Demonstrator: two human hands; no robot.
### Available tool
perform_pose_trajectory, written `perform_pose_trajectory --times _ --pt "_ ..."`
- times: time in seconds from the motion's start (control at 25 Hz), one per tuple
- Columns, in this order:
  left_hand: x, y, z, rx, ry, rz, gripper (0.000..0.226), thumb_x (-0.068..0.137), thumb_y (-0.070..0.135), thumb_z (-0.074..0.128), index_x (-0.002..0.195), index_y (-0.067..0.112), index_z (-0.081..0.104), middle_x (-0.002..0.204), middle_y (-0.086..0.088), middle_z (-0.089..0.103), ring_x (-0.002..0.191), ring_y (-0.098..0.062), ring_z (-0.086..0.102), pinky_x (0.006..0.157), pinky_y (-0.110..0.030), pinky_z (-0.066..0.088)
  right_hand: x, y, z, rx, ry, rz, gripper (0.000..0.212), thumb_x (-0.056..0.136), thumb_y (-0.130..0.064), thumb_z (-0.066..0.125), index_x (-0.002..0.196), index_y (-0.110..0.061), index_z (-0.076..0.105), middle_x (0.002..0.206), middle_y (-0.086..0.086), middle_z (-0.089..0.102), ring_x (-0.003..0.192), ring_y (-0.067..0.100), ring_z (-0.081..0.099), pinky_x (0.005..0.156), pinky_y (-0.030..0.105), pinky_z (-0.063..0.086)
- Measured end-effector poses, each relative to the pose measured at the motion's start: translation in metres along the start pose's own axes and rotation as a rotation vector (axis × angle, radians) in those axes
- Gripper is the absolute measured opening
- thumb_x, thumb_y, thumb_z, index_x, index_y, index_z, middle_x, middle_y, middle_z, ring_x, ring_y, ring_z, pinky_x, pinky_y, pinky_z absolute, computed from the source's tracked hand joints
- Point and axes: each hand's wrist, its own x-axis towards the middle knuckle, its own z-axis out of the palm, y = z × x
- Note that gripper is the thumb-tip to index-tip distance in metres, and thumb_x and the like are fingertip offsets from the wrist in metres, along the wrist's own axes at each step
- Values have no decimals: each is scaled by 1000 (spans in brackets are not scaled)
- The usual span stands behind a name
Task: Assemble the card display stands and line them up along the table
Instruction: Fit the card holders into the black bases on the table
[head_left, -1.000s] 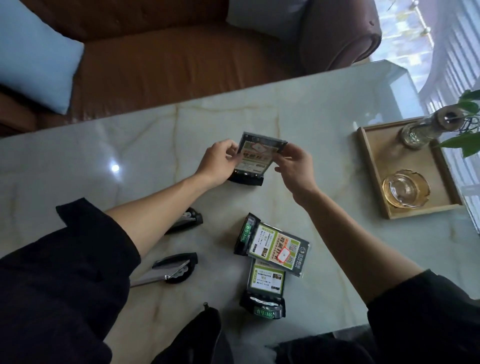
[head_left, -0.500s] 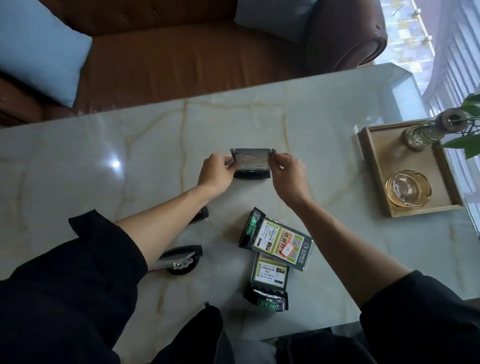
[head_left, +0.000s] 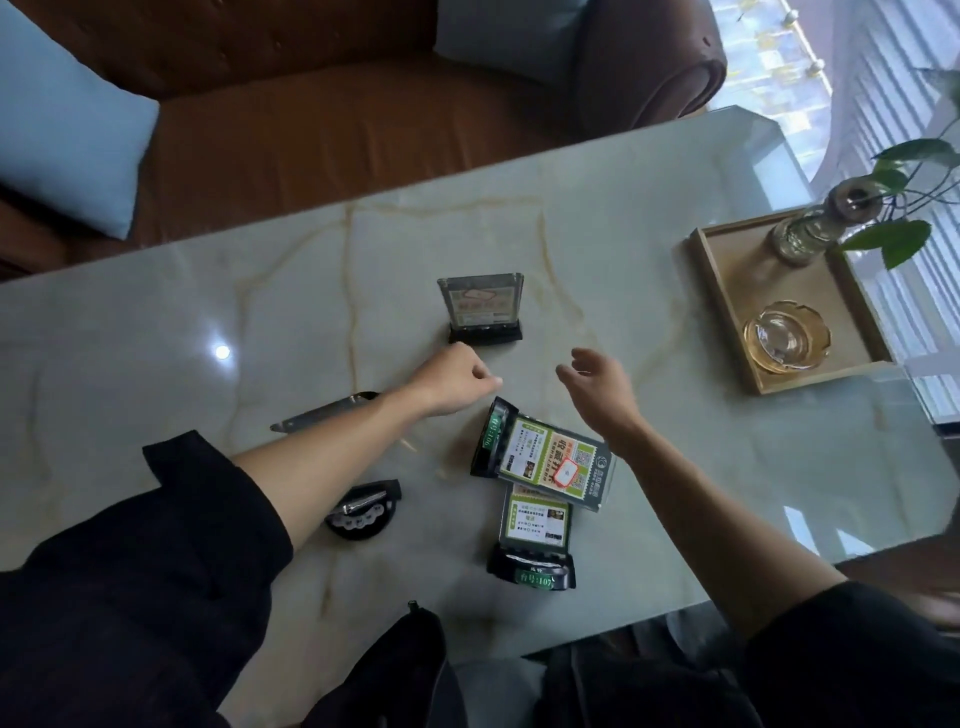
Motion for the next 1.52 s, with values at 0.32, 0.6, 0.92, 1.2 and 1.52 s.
perform_pose_trajectory --times 0.32,0.6,0.92,1.2,1.52 --pt "9 59 71 292 -175 266 61 85 40 71 140 22 53 142 -1 57 130 -21 53 109 -37 40 -56 99 -6 204 183 381 51 88 -23 62 134 -1 54 124 13 64 107 23 62 95 38 52" --pt "30 43 113 564 -274 244 81 72 34 82 143 27 44 143 -2 46 135 -28 39 116 -61 18 -81 129 10 485 154 643 10 79 -16 65 78 -8 59 74 12 46 64 23 41 55 38 39" --pt "37 50 101 449 -150 221 55 75 32 81 125 25 59 119 0 59 113 -24 54 99 -44 40 -62 105 2 827 51 663 11 93 6 56 102 1 58 99 20 72 91 30 72 78 36 61" --pt "30 49 34 4 40 170 19 90 26 69 109 27 69 105 0 70 89 -18 66 70 -31 55 -31 41 -30 607 87 230 16 89 4 59 99 -3 69 93 14 72 79 22 68 67 33 54" --pt "3 32 -6 -168 207 142 16 85 26 74 93 13 68 89 -5 74 82 -22 69 74 -34 55 -13 -28 -36 388 102 -124 15 91 0 62 99 -8 72 89 7 71 73 15 64 61 30 54"
